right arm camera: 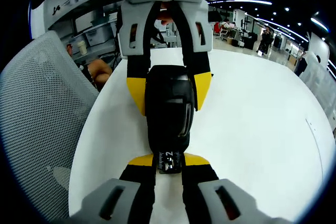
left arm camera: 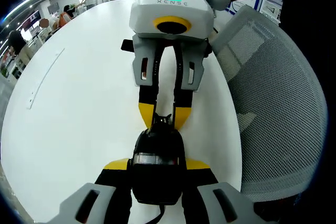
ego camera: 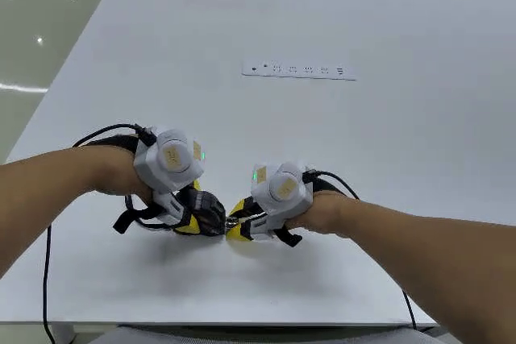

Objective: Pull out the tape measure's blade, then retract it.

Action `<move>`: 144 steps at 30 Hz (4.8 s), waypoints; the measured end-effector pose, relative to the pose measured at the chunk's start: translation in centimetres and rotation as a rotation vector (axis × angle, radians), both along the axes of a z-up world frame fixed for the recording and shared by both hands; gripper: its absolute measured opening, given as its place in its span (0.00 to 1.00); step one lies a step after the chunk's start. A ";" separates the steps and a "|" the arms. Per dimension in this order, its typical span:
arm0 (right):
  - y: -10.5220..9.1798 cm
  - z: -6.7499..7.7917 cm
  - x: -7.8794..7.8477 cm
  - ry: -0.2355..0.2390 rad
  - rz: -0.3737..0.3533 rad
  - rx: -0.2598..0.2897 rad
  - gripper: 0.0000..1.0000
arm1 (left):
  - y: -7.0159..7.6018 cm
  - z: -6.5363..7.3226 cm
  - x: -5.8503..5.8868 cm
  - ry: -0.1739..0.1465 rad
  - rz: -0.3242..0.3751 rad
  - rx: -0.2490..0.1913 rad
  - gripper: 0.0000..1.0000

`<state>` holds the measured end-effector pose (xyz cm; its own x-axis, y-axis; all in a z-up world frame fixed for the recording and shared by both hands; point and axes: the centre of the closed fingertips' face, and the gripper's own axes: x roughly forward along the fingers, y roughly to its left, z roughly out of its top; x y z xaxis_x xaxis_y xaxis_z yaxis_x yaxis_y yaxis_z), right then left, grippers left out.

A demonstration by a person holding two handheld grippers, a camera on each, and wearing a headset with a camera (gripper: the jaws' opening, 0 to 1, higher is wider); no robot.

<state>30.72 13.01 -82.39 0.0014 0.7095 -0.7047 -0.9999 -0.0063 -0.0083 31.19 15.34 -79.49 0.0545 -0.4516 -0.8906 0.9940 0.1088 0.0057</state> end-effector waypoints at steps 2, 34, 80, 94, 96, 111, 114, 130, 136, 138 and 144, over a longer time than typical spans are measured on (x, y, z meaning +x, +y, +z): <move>-0.2 -0.2 -0.1 0.010 -0.003 -0.004 0.16 | 0.0 0.0 0.1 -0.001 0.002 -0.002 0.33; -2.6 0.0 0.3 0.066 -0.061 -0.023 0.13 | 0.1 -0.2 0.4 -0.004 0.022 -0.003 0.33; -5.6 -0.3 0.9 0.051 -0.066 -0.073 0.13 | 0.0 -0.1 0.2 -0.006 0.035 -0.005 0.33; -6.6 -0.2 0.8 0.055 -0.074 -0.088 0.13 | 0.0 -0.1 0.2 -0.008 0.039 -0.005 0.33; -6.7 -0.3 0.8 0.056 -0.075 -0.091 0.13 | 0.0 -0.1 0.2 -0.009 0.039 -0.005 0.33; -8.1 -0.3 1.1 0.058 -0.088 -0.102 0.13 | 0.0 -0.2 0.4 -0.009 0.041 -0.007 0.33; -8.3 -0.3 1.0 0.057 -0.089 -0.107 0.13 | 0.0 -0.2 0.4 -0.008 0.041 -0.008 0.33; -9.5 -0.2 1.1 0.059 -0.103 -0.112 0.13 | 0.0 -0.1 0.4 -0.009 0.043 -0.009 0.33; -9.9 -0.2 1.2 0.061 -0.109 -0.113 0.13 | 0.0 -0.1 0.3 -0.010 0.043 -0.009 0.33; -10.1 -0.2 1.2 0.062 -0.111 -0.114 0.13 | 0.0 -0.1 0.3 -0.011 0.042 -0.009 0.33; -10.5 -0.2 1.2 0.061 -0.119 -0.116 0.13 | 0.0 0.0 0.2 -0.010 0.044 -0.010 0.33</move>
